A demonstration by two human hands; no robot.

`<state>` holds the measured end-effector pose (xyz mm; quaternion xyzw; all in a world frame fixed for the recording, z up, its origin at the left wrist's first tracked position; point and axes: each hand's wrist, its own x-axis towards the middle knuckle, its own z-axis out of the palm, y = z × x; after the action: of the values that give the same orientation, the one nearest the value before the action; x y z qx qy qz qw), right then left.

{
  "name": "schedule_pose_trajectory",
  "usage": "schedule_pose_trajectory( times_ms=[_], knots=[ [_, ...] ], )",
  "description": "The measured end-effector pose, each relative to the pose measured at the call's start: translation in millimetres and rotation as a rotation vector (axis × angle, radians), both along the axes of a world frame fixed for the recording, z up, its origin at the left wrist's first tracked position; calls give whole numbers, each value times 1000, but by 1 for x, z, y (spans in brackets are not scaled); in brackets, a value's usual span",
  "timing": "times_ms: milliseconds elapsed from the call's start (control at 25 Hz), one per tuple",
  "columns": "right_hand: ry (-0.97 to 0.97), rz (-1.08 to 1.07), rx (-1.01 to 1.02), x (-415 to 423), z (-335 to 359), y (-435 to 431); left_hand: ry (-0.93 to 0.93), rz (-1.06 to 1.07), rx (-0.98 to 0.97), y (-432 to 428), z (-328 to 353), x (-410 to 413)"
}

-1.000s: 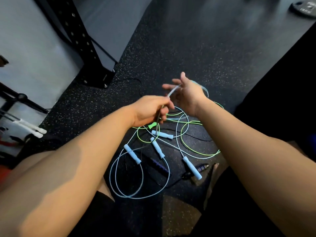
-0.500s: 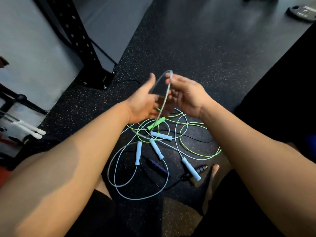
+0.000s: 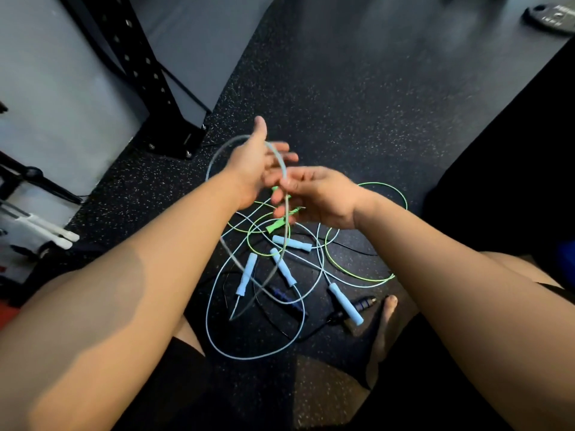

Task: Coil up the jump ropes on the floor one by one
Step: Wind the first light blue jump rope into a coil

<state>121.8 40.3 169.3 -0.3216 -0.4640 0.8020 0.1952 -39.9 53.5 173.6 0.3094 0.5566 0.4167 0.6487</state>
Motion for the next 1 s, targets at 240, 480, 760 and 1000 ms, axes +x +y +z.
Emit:
schedule_pose_trajectory(
  times_ms=[240, 480, 760, 1000],
  knots=[
    [-12, -736, -63, 15, 1, 36, 44, -614, -162, -23, -5, 15],
    [-266, 162, -9, 9, -12, -2, -314, -39, 29, -2, 11, 3],
    [83, -655, 14, 20, 6, 31, 169, -523, -220, -15, -7, 10],
    [-299, -420, -13, 22, -14, 32, -147, -334, -88, -14, 11, 11]
  ],
)
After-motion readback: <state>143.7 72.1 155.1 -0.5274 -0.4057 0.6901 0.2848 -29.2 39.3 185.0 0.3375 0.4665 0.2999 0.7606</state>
